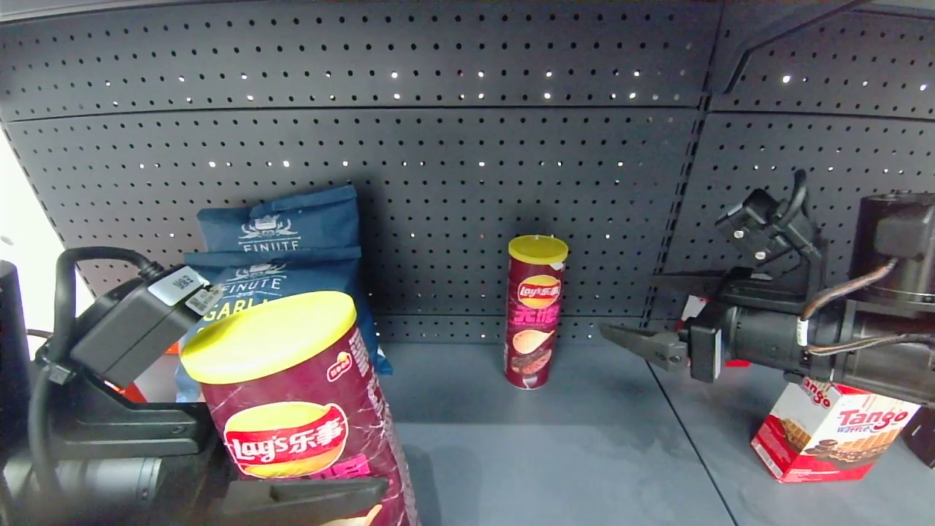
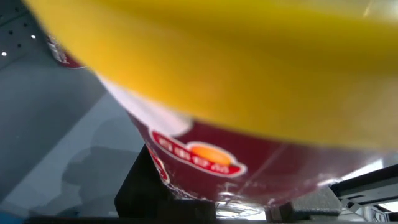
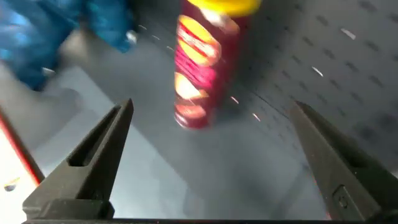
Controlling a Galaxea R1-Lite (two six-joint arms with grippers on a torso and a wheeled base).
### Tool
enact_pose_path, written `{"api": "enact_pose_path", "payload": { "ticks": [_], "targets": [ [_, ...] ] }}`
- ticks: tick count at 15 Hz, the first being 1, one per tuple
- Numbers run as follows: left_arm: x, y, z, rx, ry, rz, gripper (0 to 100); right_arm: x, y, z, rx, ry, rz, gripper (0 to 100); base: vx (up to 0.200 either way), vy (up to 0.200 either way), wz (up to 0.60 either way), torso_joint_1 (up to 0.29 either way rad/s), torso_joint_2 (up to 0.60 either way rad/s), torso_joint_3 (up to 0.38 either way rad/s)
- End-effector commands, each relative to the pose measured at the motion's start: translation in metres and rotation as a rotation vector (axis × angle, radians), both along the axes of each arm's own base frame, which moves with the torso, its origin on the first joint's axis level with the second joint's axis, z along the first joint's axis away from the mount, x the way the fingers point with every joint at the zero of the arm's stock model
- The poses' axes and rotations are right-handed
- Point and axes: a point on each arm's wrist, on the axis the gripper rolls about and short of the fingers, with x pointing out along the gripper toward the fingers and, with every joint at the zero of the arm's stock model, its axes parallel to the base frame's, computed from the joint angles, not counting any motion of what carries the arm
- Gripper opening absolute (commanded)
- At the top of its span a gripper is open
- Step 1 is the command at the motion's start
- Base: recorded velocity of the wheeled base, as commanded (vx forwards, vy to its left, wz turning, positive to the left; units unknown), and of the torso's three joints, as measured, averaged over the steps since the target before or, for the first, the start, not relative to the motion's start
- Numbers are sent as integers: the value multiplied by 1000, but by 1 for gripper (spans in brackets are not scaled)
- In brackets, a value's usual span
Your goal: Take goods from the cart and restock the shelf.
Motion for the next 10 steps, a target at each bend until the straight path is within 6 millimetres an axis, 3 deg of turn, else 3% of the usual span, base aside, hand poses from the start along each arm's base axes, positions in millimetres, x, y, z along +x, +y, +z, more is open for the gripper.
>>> {"api": "enact_pose_path", "payload": {
  "ticks": [1,8,10],
  "targets": [
    [-1,-2,0,1,3,-13,0,27,9,-15,8,22,59,100,0,0,0,0,0,0],
    [-2,-3,-1,2,4,-19,0,80,24,-37,62,-2,213,100,0,0,0,0,0,0],
    [-2,-3,-1,2,4,-18,0,84,27,-39,63,0,219,100,0,0,0,0,0,0]
  ]
}}
